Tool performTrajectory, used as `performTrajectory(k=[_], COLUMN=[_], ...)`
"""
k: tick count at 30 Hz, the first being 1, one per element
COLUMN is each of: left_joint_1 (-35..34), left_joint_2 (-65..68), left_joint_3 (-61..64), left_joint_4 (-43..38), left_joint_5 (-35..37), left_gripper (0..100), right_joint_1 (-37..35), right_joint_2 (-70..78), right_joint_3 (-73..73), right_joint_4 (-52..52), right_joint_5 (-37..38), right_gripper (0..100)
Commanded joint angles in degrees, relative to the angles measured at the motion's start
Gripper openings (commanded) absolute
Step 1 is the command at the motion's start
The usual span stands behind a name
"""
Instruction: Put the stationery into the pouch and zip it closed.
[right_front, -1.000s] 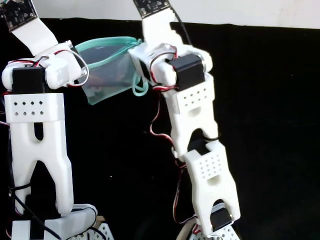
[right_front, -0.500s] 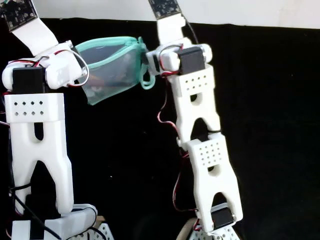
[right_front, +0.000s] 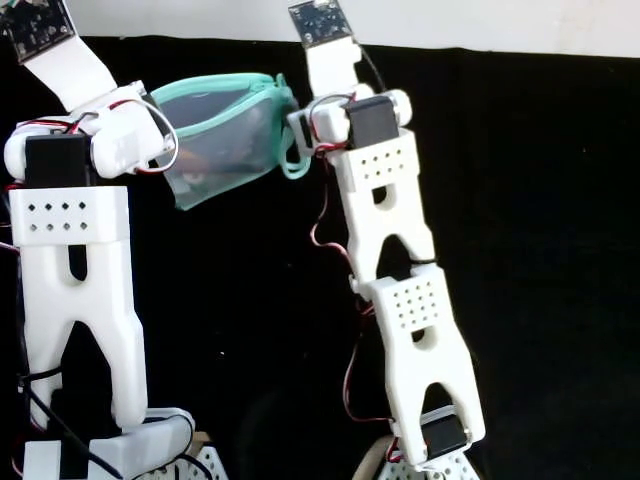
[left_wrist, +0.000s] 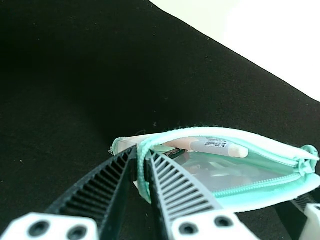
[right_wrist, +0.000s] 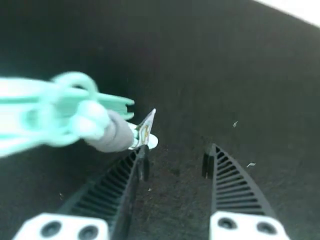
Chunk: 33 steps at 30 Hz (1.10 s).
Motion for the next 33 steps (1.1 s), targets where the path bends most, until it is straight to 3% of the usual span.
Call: performTrajectory(k=[1,16,24,33], left_joint_1=[0.7,0.7,0.7,0.7], left_joint_2=[2.9,2.9,2.9,2.9], left_joint_3=[1.0,1.0,1.0,1.0], left_joint_4=[0.4,0.5,0.5,0.5], left_joint_5=[0.0,0.0,0.0,0.0], left_gripper=[1,1,1,1], right_joint_1=[-0.4,-5.0,-5.1,-5.0], right_joint_2=[-8.0,-40.8,-44.7,-53.8], right_joint_3=[-1.9,58.9,76.6,101.9], right_joint_4=[0.6,-1.9,-18.4,-44.8], right_joint_5=[0.8,-2.7,-2.7,-2.5], right_gripper=[18.1,18.1,18.1,18.1])
